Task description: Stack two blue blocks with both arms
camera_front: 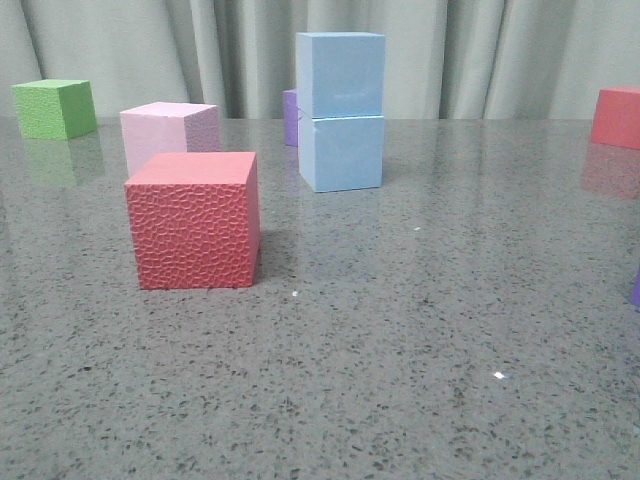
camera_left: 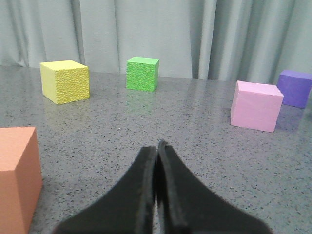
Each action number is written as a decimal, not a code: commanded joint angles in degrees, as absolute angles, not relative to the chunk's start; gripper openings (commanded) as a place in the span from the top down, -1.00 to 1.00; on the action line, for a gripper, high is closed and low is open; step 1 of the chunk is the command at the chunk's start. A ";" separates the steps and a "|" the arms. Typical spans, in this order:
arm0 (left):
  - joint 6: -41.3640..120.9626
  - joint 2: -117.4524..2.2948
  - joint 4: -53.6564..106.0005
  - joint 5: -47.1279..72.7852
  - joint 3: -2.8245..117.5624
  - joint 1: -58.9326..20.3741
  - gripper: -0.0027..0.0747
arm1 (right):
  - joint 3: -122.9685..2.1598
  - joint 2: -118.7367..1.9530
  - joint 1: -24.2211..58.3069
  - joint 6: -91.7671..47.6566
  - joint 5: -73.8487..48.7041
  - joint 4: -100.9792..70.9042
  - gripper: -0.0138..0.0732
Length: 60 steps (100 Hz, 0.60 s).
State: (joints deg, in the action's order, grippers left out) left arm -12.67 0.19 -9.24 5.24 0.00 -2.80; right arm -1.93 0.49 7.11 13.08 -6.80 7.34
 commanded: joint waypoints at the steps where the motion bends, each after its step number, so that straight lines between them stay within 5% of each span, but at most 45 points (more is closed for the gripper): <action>1: -13.15 2.06 -9.40 0.97 -2.35 -2.63 0.98 | -3.29 2.07 6.86 8.24 -1.92 4.22 0.96; 60: -13.15 2.06 -9.40 0.97 -2.35 -2.63 0.98 | 0.56 2.09 6.86 1.66 1.37 -0.42 0.96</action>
